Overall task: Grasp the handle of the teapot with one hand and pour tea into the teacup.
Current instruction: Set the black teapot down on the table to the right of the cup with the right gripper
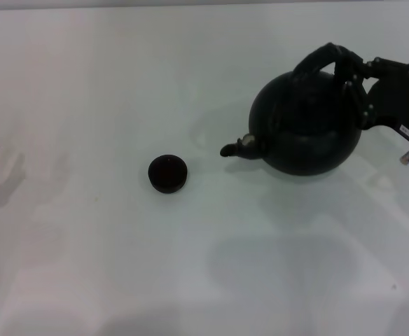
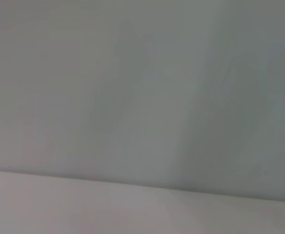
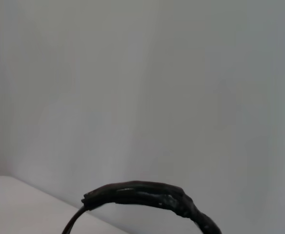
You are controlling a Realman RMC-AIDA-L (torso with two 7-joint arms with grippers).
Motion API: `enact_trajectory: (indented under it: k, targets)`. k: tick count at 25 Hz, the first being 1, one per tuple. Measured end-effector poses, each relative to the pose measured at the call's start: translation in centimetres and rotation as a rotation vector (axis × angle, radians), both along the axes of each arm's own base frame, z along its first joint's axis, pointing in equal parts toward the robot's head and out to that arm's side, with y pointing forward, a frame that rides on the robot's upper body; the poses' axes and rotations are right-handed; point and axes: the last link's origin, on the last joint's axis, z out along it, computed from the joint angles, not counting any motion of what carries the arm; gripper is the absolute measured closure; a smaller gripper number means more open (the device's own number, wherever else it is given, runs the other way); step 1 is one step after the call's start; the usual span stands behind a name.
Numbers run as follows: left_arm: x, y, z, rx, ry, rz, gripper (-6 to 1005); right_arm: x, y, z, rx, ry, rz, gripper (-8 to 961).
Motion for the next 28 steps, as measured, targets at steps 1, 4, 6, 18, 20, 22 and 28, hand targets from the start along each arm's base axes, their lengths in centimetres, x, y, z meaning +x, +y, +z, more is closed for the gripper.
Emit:
enact_trajectory:
  k: [1,4,6,18,20,22,28]
  targets:
    - [0.0,0.1,0.0,0.000,0.001,-0.002,126,0.2,-0.1,0.0,-0.001,0.000,0.004,853]
    - [0.2,0.4,0.0,-0.001,0.003,-0.007,126,1.0,-0.6,-0.1,0.001,0.006,0.020,853]
    - [0.2,0.5,0.0,-0.001,0.003,-0.008,126,1.4,-0.9,0.0,0.003,0.005,0.028,853]
    - [0.3,0.9,-0.1,-0.008,0.007,-0.011,127,2.8,-0.9,-0.6,0.012,-0.050,0.022,849]
    - [0.3,0.9,-0.1,-0.007,0.006,-0.011,127,2.9,-0.8,-0.7,0.011,-0.057,0.020,838]
    - [0.3,0.9,-0.2,-0.007,0.006,-0.011,127,2.9,-0.7,-0.8,0.011,-0.062,0.019,827]
    - [0.3,0.9,-0.2,-0.006,0.003,-0.007,128,3.2,-0.8,-0.8,0.023,-0.091,0.024,794]
